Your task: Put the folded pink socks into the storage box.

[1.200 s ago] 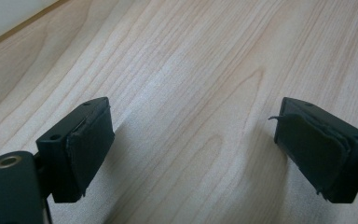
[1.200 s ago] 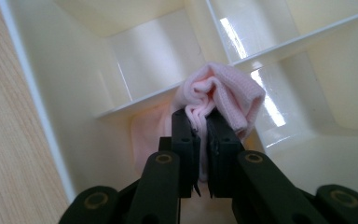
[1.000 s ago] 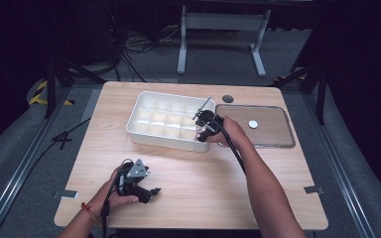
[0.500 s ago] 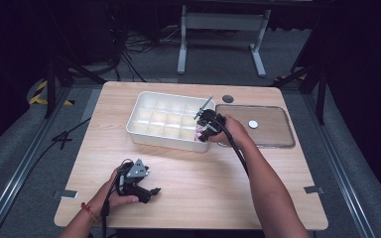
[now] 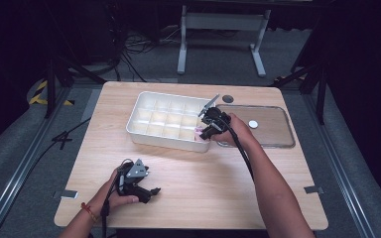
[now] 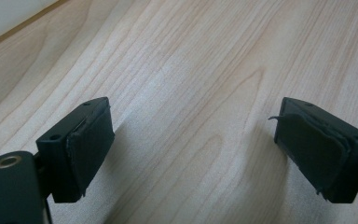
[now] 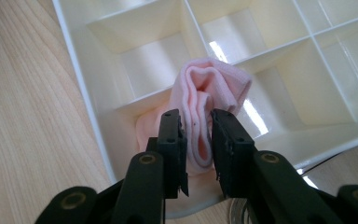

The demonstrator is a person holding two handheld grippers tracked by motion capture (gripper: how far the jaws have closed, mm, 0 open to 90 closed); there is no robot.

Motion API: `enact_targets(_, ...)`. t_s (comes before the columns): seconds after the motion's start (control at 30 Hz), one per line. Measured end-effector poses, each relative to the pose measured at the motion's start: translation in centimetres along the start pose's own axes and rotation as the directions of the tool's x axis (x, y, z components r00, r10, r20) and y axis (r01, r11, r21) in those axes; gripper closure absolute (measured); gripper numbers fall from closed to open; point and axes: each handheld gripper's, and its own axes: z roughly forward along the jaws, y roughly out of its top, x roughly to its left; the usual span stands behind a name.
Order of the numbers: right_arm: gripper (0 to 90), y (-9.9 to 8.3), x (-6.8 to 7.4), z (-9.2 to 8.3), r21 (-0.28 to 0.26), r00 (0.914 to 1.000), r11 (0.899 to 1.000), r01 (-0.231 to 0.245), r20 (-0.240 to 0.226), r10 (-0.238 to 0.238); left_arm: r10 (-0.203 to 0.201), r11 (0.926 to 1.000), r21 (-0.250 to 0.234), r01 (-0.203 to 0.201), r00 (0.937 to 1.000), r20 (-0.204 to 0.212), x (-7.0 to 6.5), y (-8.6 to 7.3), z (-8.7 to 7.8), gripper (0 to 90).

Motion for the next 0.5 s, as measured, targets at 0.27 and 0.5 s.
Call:
enact_targets(0.27,66.9,-0.1,0.6,-1.3,-0.061,0.9995,0.998,0.012,0.03,-0.011,0.0,1.0,0.004,0.0,1.0,0.001,0.0,0.0,0.0,11.8)
enact_targets(0.5,62.8,-0.3,1.4,-2.4,-0.11,0.9981,0.993,0.031,0.056,-0.025,0.001,1.0,0.004,-0.001,1.0,0.002,0.0,0.0,0.0,11.8)
